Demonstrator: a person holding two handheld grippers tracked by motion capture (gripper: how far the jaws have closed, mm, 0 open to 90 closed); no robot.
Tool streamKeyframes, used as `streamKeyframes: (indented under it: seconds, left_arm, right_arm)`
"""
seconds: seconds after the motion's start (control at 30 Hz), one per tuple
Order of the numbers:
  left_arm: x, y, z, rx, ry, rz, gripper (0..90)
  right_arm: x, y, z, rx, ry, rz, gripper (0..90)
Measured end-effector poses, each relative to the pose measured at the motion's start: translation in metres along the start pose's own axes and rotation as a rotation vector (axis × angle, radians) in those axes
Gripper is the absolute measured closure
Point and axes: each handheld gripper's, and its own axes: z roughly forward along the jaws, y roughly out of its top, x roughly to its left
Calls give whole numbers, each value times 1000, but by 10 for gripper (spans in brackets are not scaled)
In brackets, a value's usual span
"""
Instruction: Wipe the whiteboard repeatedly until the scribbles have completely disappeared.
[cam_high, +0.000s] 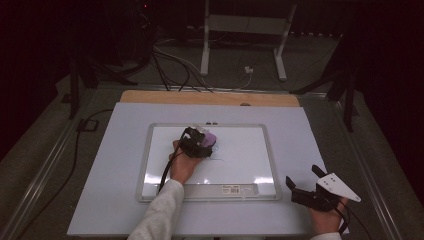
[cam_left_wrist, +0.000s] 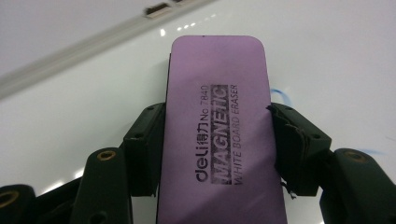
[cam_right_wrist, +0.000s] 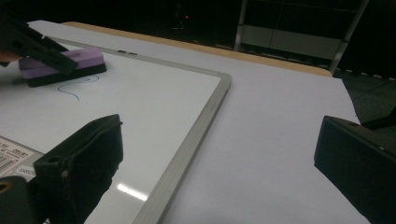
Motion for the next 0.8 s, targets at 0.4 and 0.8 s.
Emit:
streamKeyframes:
  seconds: [0.4, 0.8]
  left_arm:
    - [22, 17, 13, 19, 100, -87, 418]
    - [-4, 13, 6, 41, 84, 40, 418]
  right_arm:
    - [-1, 0, 0, 2, -5, 0, 17]
    - [0, 0, 0, 2, -2, 0, 18]
